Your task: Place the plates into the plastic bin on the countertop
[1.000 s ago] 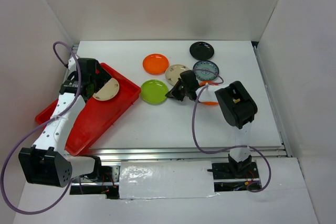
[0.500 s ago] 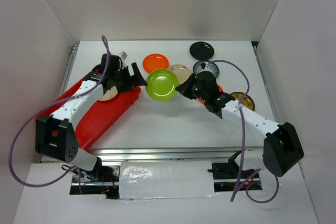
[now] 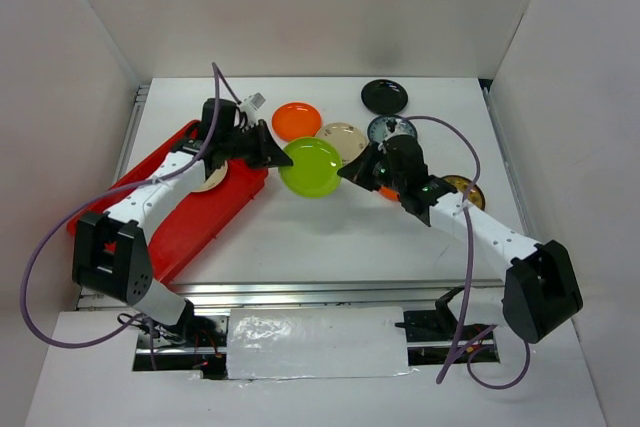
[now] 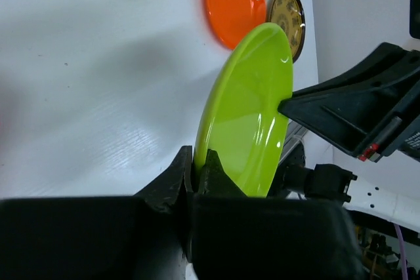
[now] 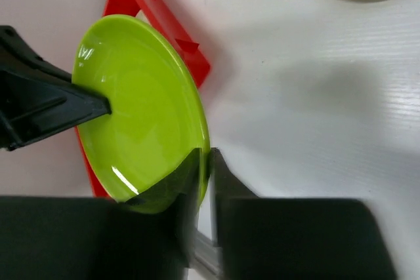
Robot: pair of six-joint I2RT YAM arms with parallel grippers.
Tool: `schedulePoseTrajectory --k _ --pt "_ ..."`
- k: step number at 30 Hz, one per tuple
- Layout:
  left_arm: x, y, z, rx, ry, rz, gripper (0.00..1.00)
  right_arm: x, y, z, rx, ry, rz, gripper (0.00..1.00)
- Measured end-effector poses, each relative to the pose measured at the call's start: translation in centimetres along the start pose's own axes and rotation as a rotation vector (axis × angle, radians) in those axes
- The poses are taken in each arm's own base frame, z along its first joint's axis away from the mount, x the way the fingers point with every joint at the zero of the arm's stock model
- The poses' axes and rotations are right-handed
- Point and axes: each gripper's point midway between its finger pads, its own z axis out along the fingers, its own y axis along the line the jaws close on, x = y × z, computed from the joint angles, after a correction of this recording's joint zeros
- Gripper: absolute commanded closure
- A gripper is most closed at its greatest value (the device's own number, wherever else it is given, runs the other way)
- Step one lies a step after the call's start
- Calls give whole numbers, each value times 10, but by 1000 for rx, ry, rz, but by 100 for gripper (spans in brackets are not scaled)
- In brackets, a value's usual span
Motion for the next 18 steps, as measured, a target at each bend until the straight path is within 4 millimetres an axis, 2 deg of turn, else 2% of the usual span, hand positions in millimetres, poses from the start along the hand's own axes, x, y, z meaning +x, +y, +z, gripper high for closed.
schedulePoseTrajectory --k 1,3,6,8,10,13,14,16,18 --pt "0 0 1 1 1 -2 100 -1 0 0 -2 1 9 50" --pt "-2 5 2 -27 -1 -13 100 -3 3 -1 -20 4 20 0" --pt "-6 26 0 -130 -28 -56 100 -13 -1 -4 -22 -21 27 0" --pt "-21 55 -15 -265 -109 -135 100 -26 -20 -12 24 -73 50 0" --pt "-42 87 -41 -382 -230 -224 100 -37 -43 -21 92 -124 74 0" --pt "-66 146 -106 -582 -478 -404 100 -49 -80 -34 192 -191 108 0" --pt "-68 163 -126 -639 -545 -460 100 -47 -90 -39 212 -197 117 0" --pt "-70 190 -154 -725 -640 -542 100 -40 -108 -47 248 -198 128 0" --pt "-68 212 -166 -793 -683 -607 100 -35 -120 -53 272 -196 133 0"
